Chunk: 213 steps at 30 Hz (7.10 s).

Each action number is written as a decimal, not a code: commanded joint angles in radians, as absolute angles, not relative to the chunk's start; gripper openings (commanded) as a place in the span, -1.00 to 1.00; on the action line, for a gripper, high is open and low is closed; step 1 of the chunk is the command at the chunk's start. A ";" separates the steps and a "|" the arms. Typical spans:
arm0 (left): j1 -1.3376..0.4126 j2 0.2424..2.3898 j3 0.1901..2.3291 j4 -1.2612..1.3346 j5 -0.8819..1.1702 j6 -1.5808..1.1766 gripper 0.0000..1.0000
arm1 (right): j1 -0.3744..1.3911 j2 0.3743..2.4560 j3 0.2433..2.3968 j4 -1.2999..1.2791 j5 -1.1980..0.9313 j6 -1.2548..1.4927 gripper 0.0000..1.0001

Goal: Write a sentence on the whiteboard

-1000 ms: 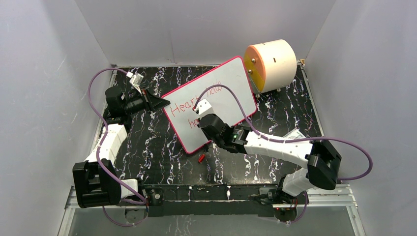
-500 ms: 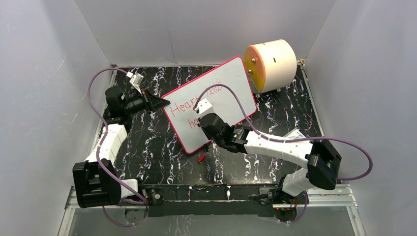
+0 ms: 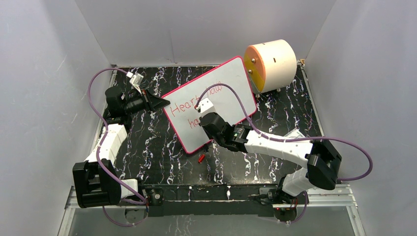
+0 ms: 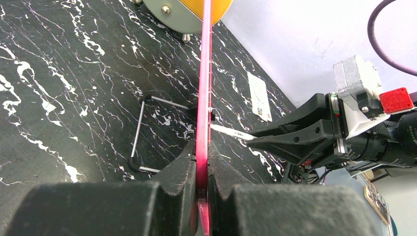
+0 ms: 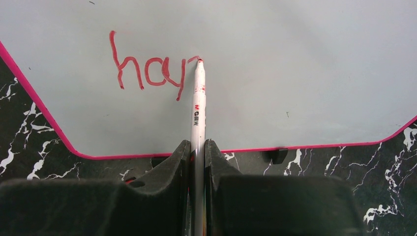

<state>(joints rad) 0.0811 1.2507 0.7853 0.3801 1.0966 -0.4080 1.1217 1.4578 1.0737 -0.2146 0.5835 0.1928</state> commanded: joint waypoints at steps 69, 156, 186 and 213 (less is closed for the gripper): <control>-0.410 0.798 0.757 -0.017 0.342 -0.988 0.31 | 1.115 1.069 0.715 0.364 0.307 0.192 -1.00; -0.669 0.889 0.540 0.336 -0.008 -1.710 -1.00 | 1.115 1.119 0.506 0.963 0.315 0.240 -0.15; -0.668 0.766 0.712 0.062 -0.164 -1.042 0.13 | 1.113 0.979 0.637 0.354 0.360 0.162 -1.00; -0.294 0.864 0.902 -0.124 0.172 -0.514 0.45 | 1.113 1.040 0.785 0.179 0.508 -0.063 -1.00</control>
